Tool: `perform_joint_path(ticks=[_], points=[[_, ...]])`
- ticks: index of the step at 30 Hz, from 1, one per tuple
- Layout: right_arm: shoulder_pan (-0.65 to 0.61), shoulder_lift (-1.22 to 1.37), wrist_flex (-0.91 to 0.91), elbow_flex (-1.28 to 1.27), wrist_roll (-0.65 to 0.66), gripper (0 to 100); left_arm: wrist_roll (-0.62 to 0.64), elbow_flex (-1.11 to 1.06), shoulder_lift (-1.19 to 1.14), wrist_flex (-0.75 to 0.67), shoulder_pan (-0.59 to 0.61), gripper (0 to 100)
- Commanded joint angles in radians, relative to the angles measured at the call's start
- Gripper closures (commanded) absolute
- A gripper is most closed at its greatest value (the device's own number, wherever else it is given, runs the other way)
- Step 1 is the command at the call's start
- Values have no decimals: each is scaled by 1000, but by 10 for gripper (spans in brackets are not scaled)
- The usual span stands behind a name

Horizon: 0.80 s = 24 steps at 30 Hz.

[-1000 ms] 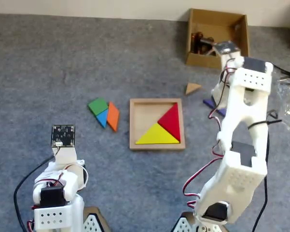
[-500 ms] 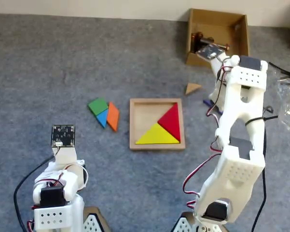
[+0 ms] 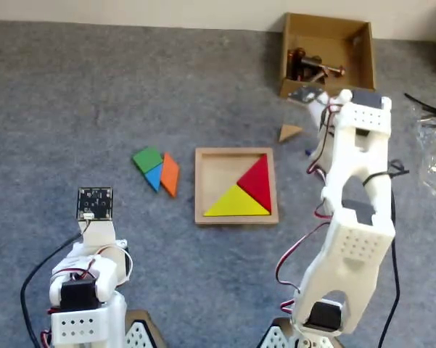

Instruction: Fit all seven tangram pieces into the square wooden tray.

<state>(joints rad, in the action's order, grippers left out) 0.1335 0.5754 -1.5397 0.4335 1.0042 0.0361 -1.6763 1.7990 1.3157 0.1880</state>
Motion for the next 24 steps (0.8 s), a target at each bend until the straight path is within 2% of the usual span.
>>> perform_joint_path(ticks=[1, 4, 8, 14, 24], points=[[-16, -10, 15, 59, 14, 652, 2, -21, -7, 8, 8, 995], [-35, -12, 15, 59, 18, 652, 2, -21, -7, 8, 8, 995], [-59, -8, 15, 61, 103, 652, 2, -21, -7, 8, 8, 995], [-54, -7, 107, 59, 161, 652, 2, -21, -7, 8, 8, 995], [-53, 7, 145, 58, 256, 652, 2, -21, -7, 8, 8, 995]])
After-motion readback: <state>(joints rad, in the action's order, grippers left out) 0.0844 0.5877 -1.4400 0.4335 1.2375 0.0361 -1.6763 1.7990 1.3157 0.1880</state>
